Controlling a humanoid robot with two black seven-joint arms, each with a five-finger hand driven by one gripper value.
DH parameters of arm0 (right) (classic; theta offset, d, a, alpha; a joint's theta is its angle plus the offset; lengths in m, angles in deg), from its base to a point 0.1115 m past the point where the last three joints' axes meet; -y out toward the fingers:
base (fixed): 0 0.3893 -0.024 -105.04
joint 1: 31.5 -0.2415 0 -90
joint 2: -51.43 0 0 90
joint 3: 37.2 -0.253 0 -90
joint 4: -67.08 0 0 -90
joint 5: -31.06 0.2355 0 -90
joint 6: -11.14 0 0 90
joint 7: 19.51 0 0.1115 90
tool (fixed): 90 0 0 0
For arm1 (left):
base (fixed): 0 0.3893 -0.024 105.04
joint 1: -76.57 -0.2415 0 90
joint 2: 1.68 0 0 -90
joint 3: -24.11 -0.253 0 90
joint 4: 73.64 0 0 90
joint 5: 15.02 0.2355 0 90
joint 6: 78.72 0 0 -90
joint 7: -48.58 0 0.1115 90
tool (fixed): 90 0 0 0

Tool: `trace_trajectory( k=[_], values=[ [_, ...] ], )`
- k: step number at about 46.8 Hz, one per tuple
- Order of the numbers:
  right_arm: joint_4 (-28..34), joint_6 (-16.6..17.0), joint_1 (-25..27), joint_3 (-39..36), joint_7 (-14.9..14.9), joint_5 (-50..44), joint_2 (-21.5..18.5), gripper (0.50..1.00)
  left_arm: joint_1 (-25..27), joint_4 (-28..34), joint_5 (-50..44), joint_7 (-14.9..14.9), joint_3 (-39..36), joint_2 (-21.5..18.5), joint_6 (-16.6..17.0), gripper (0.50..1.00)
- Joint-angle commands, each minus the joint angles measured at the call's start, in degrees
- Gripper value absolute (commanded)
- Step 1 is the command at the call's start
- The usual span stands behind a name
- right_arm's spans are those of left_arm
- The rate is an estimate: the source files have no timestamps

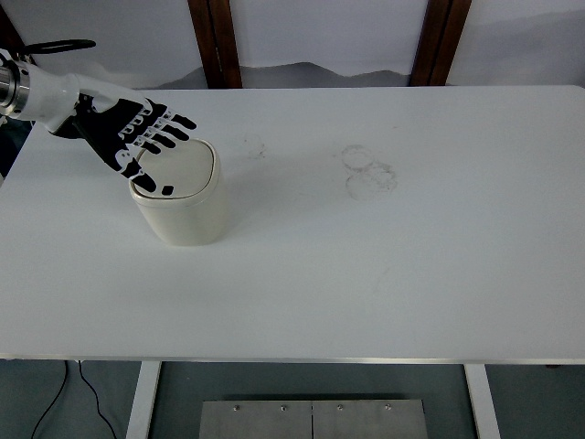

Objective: Open trash bin

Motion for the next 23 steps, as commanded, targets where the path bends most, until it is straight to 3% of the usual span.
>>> trace_trajectory(
  k=[1, 23],
  values=[
    [0.0, 0.0, 0.0, 0.0, 0.0, -0.1, 0.0, 0.995, 0.0, 0.8, 0.0, -0.1, -0.8, -0.3, 0.0, 1.000],
    [0.0, 0.0, 0.0, 0.0, 0.0, 0.0, 0.0, 0.995, -2.8, 0.8, -0.1, -0.1, -1.0, -0.2, 0.0, 1.000]
  ],
)
